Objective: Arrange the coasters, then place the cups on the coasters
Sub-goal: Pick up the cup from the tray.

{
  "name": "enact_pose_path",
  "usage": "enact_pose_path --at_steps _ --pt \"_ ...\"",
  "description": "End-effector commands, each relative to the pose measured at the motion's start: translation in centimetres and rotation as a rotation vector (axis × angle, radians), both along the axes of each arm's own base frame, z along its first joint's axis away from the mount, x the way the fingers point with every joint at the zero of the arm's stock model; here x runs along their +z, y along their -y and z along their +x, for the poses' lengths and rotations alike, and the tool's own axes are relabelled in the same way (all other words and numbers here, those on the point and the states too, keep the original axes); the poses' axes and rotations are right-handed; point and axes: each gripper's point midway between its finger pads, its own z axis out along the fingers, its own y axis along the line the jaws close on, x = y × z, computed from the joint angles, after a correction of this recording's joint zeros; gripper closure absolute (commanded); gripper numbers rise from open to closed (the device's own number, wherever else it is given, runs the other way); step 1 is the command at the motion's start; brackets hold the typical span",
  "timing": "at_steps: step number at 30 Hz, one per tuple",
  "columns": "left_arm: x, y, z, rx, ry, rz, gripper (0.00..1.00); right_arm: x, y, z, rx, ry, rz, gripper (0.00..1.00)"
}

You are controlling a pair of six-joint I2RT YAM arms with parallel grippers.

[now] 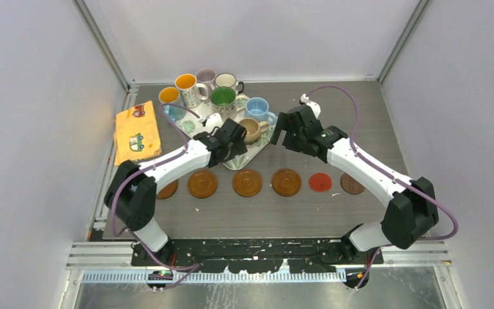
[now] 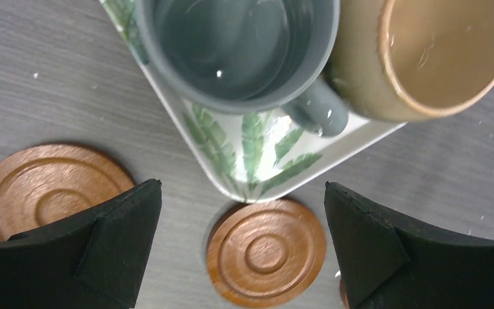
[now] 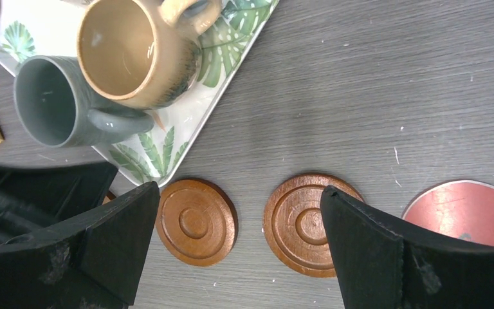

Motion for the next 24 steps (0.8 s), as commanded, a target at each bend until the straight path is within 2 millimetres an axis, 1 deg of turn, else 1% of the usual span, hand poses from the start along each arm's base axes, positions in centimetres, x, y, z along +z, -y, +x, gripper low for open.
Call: enact_pose_path --at_steps 1,6,14,17,20,24 --pt "2.1 1.4 3.7 0.092 0.112 -0.03 0.0 2.2 0.9 -0.5 -0.032 0.057 0.014 0.0" --pt "1.2 2.2 4.8 0.1 0.109 -0.019 0.0 2.7 1.4 -1.0 -0.035 0.064 0.014 0.0" --pt "0.1 1.7 6.2 0.141 0.104 0.061 0.0 2.6 1.4 -1.5 -0.029 0.059 0.02 0.0" --pt "-0.6 1.0 6.3 0.154 0.091 0.083 0.0 2.6 1.4 -1.5 -0.027 0.057 0.018 0.0" --pt "-1.0 -0.5 6.2 0.171 0.077 0.101 0.0 2.6 1.4 -1.5 -0.026 0.055 0.022 0.0" --pt "-0.8 -2.2 5.9 0.155 0.074 0.118 0.0 2.5 1.4 -1.5 -0.026 0.053 0.023 0.0"
